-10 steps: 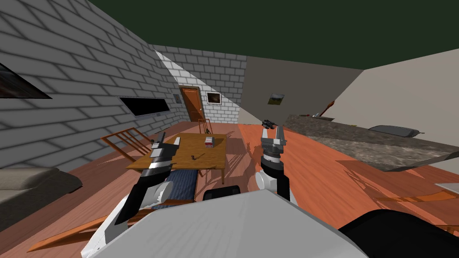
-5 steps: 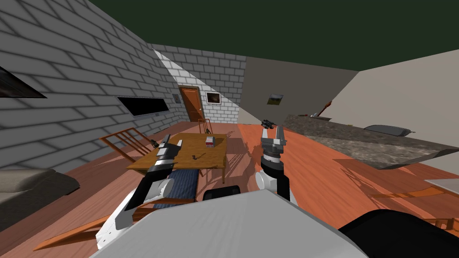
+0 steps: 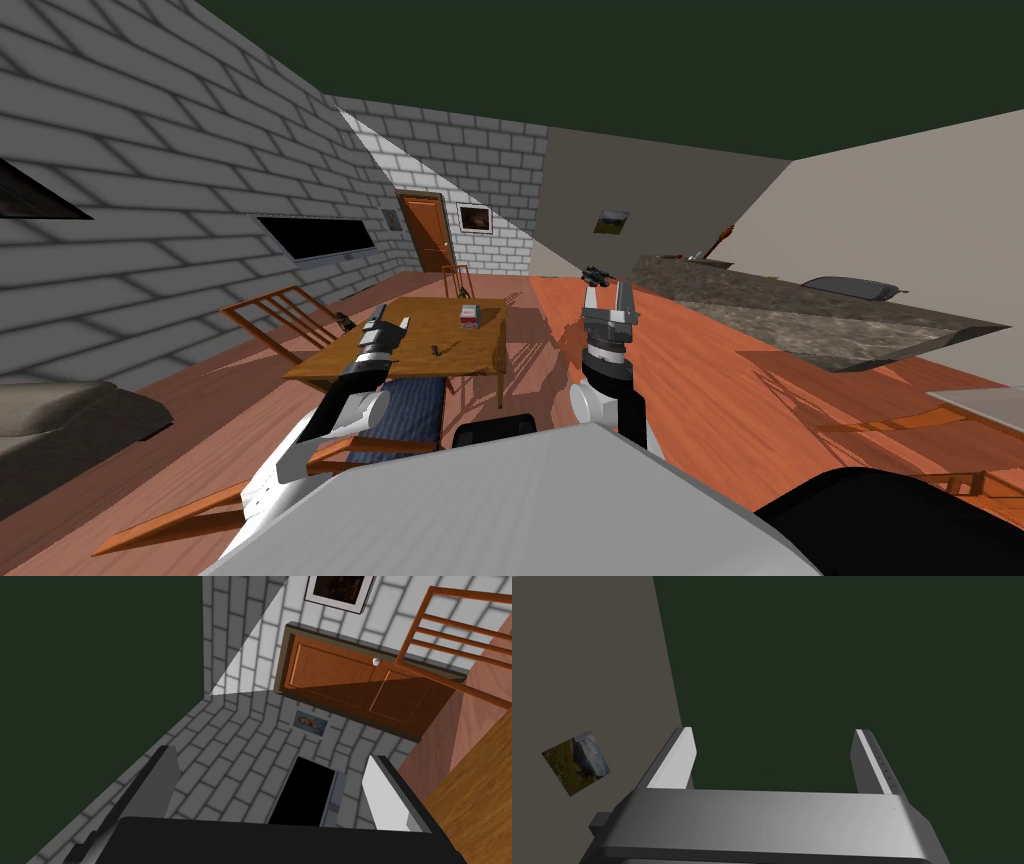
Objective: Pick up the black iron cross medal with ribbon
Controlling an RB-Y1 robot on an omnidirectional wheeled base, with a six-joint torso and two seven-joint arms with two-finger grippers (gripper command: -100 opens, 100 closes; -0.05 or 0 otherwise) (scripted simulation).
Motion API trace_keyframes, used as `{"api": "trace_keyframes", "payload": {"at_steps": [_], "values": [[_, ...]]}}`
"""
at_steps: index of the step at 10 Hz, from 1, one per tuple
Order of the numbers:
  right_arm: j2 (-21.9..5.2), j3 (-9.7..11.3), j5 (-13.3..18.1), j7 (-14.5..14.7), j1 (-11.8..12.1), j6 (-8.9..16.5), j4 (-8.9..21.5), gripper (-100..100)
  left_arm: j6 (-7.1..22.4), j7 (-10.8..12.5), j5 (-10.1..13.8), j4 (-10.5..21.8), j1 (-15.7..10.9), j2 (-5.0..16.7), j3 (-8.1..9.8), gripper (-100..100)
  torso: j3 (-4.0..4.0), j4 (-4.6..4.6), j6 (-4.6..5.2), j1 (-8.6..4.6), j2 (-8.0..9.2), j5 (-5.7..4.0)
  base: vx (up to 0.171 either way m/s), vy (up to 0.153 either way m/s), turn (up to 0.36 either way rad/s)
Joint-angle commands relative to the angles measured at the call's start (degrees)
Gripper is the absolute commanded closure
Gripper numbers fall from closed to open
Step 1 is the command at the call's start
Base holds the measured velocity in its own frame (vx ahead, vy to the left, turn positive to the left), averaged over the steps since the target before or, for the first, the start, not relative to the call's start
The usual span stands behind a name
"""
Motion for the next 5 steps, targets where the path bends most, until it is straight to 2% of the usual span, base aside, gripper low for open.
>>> {"api": "trace_keyframes", "payload": {"at_steps": [1,2,3,4,5], "values": [[0.00,0.00,0.00,0.00,0.00,0.00,0.00,0,1.62,0.93,0.86,1.55,-0.70,0.81,0.61,-100,0.00,0.00,0.00,0.00,0.00,0.00,-0.012,0.030,-0.024],[0.00,0.00,0.00,0.00,0.00,0.00,0.00,0,3.51,2.13,2.16,4.52,-2.63,1.57,1.25,-100,0.00,0.00,-0.01,-0.03,0.00,-0.01,-0.017,0.034,-0.037],[0.00,0.00,0.00,0.00,0.00,0.00,0.00,0,3.67,2.13,2.16,5.03,-2.63,1.57,1.25,-100,0.01,0.00,0.00,-0.02,0.01,-0.01,-0.015,0.031,-0.021],[0.00,0.00,0.00,0.00,0.00,0.00,0.00,0,5.79,3.34,3.46,7.13,-4.61,2.26,1.86,-100,0.01,0.00,-0.01,-0.04,0.01,-0.01,-0.014,0.036,-0.040],[0.00,0.00,0.00,0.00,0.00,0.00,0.00,0,5.79,3.34,3.46,8.59,-4.61,2.26,1.86,-100,0.00,0.00,0.00,-0.03,0.00,-0.01,-0.014,0.030,-0.021]]}}
